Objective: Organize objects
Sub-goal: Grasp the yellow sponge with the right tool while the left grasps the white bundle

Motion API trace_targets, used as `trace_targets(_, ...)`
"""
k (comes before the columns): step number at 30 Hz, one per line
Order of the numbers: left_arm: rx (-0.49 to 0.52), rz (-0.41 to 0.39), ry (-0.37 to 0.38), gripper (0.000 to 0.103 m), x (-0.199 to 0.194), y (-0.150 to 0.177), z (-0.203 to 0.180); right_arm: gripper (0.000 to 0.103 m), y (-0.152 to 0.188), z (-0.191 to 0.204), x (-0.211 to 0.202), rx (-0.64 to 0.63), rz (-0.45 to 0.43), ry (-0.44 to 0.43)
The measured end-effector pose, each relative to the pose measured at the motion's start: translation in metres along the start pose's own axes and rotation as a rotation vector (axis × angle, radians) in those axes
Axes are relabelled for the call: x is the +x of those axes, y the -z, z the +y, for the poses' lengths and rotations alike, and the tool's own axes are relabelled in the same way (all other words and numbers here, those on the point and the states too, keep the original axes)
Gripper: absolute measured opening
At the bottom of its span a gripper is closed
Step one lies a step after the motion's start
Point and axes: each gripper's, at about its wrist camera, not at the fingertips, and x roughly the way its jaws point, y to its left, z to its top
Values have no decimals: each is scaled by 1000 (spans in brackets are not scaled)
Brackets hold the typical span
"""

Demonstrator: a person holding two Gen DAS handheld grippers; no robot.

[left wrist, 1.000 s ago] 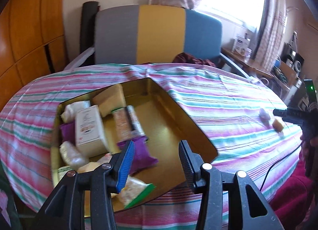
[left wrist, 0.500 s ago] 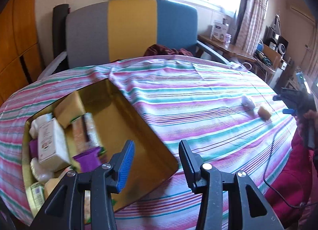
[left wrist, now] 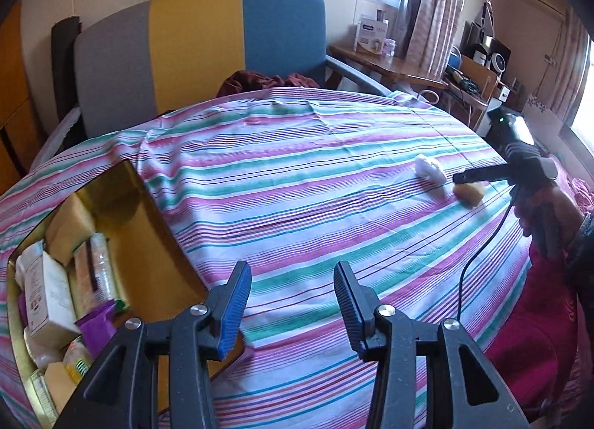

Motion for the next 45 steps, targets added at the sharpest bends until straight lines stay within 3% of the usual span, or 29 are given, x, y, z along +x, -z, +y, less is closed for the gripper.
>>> trace_targets(2, 4, 8, 10, 47, 5, -5, -4, 81, 5, 2, 13, -34, 36, 66)
trace_targets(3, 6, 10, 16, 47, 8, -8, -8, 64, 7, -1, 18, -42, 48, 83)
trace_targets(6, 10, 22, 32, 47, 18, -15, -17, 59, 9, -6, 11, -44, 11, 89)
trace_targets(12, 6, 78, 117, 47, 49, -31, -46, 59, 1, -30, -11, 93, -95, 30)
trace_targets(17, 17, 129, 190, 47, 76, -47, -77, 60, 0, -53, -19, 213, -127, 16)
trace_targets(24, 11, 183, 286, 47, 119, -77, -119, 61, 0, -52, -23, 207, -147, 16)
trace_targets(31, 26, 189, 349, 47, 158, -108, -161, 61, 1, -59, -20, 228, -130, 8)
trace_targets(34, 18, 201, 369, 48, 177, -118, -175, 61, 1, -63, -20, 241, -135, -4)
trace_targets(42, -80, 276, 333, 49, 238, -134, -188, 61, 1, -72, -20, 283, -136, -43)
trace_targets(45, -69, 271, 308, 43, 244, -135, -195, 61, 1, -69, -16, 267, -126, -50)
